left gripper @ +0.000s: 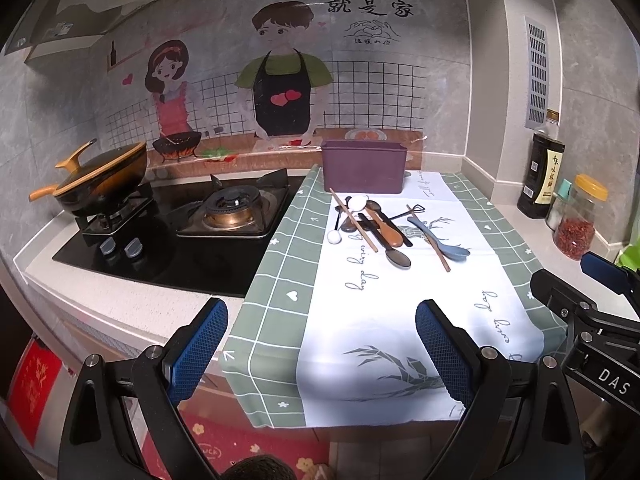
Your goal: Organize utensils
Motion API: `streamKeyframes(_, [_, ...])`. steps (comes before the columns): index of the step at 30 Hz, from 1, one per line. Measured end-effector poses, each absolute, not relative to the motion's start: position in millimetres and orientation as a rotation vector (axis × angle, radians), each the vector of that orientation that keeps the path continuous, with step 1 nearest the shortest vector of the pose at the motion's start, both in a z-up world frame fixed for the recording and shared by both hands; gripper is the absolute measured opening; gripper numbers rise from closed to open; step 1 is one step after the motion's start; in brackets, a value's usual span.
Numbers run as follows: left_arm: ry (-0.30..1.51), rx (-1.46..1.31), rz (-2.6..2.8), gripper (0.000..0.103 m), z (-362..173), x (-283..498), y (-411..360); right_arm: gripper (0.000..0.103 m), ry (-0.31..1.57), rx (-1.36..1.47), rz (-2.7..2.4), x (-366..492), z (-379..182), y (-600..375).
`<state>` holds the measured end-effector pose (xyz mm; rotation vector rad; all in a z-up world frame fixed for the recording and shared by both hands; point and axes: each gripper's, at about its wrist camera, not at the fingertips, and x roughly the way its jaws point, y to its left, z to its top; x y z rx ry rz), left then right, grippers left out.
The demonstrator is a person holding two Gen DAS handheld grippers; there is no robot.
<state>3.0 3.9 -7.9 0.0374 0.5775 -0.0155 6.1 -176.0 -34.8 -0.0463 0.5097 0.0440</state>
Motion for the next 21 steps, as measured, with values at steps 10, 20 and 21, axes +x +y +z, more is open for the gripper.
streamKeyframes(10, [0.577,0.035,-0.016,0.094,-9.1,1.4,5.2,0.078,0.512,-0.047,0.046,6.3,-35.6,-175.7])
streamKeyframes(20, [0.584,0.037,-0.020,0.094,-11.3,1.6,5.9,0.078,0.514,-0.046,0.042,6.2,-38.0,-174.5])
streamKeyframes(21, [0.585,0.037,-0.021,0.094,-11.9,1.4,6.1,0.078,0.515,-0.046,0.041,6.0,-38.2,-174.4])
